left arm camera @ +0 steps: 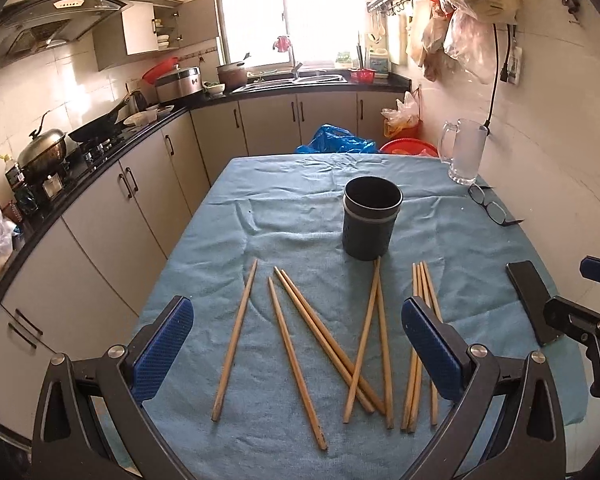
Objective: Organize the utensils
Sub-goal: 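Move both tools over the scattered wooden chopsticks on the blue cloth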
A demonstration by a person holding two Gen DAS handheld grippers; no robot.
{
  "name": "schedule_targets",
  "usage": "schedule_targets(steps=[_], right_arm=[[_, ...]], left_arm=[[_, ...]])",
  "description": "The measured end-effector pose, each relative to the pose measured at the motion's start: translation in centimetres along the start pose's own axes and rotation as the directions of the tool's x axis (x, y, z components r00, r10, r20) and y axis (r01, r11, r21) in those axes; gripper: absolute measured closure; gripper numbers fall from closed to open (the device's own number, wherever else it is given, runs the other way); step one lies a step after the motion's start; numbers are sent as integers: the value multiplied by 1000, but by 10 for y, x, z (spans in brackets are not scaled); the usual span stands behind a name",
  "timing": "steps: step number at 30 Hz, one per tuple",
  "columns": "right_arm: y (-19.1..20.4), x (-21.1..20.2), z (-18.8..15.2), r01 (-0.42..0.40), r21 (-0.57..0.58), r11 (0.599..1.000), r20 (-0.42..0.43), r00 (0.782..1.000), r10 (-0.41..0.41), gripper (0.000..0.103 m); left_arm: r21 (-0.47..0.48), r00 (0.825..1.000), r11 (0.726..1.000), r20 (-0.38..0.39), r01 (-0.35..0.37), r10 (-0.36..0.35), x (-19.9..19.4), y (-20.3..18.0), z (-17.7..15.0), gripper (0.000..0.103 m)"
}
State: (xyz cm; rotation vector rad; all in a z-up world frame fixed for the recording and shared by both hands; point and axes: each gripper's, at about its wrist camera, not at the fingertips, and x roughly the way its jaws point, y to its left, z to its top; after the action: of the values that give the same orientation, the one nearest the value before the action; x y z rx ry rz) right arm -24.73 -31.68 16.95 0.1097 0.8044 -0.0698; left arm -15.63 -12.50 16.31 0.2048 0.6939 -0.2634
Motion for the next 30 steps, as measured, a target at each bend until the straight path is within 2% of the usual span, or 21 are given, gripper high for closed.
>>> schedule_targets(steps=[15, 30], right_arm=[[-1, 9, -9, -6, 29, 1000, -52, 999, 8, 10], [-12, 8, -10, 15, 77, 997, -51, 999, -11, 10]], left_arm=[[13, 999, 1000, -45, 20, -20, 5, -3, -14, 0], [17, 999, 1000, -36, 25, -25, 9, -5, -7, 0]])
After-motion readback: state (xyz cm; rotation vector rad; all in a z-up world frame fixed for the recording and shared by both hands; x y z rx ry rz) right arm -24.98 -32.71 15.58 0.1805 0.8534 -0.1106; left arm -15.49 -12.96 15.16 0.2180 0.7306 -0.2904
